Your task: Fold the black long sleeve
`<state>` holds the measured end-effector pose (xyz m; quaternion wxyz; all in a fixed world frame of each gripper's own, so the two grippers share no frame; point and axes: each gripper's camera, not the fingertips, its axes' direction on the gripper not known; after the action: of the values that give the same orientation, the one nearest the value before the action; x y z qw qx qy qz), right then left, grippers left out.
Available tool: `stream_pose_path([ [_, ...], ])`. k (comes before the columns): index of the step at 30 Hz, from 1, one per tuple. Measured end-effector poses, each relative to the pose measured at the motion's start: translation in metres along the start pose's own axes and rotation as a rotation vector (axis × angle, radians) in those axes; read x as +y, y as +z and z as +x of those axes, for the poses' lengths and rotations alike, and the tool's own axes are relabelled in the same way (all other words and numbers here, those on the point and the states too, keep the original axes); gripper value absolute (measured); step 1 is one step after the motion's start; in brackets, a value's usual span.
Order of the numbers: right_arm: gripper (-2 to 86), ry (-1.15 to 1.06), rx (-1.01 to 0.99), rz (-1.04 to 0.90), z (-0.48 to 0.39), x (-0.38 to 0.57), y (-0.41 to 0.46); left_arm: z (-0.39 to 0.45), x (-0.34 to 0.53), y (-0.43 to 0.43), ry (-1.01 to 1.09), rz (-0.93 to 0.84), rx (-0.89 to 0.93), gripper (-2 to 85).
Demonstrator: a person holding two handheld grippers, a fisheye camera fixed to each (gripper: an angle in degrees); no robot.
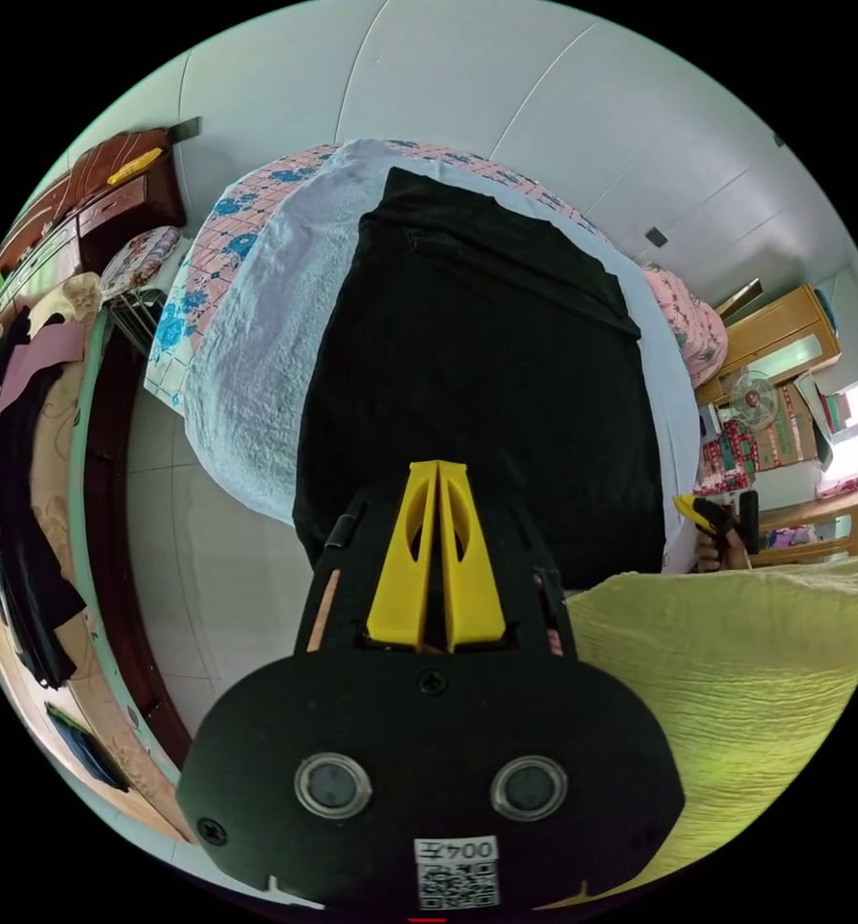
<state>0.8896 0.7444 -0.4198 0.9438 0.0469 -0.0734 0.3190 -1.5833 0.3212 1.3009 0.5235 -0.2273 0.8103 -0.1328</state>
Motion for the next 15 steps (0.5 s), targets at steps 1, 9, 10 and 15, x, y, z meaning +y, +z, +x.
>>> stream_pose_path([
  [1,7.6,0.006,-0.022,-0.019,0.004,0.016,0.000,-0.003,0.001,-0.002,-0.011,-0.005,0.008,0.6],
  [9,8.8,0.037,-0.092,-0.019,0.004,0.068,0.038,-0.019,0.002,-0.015,-0.058,-0.023,0.048,0.6],
  [10,9.4,0.032,-0.089,-0.032,-0.001,0.070,0.051,-0.020,0.002,-0.017,-0.058,-0.024,0.048,0.6],
  [15,8.4,0.005,-0.068,-0.028,-0.020,0.073,0.088,-0.025,0.006,-0.027,-0.049,-0.015,0.042,0.7],
])
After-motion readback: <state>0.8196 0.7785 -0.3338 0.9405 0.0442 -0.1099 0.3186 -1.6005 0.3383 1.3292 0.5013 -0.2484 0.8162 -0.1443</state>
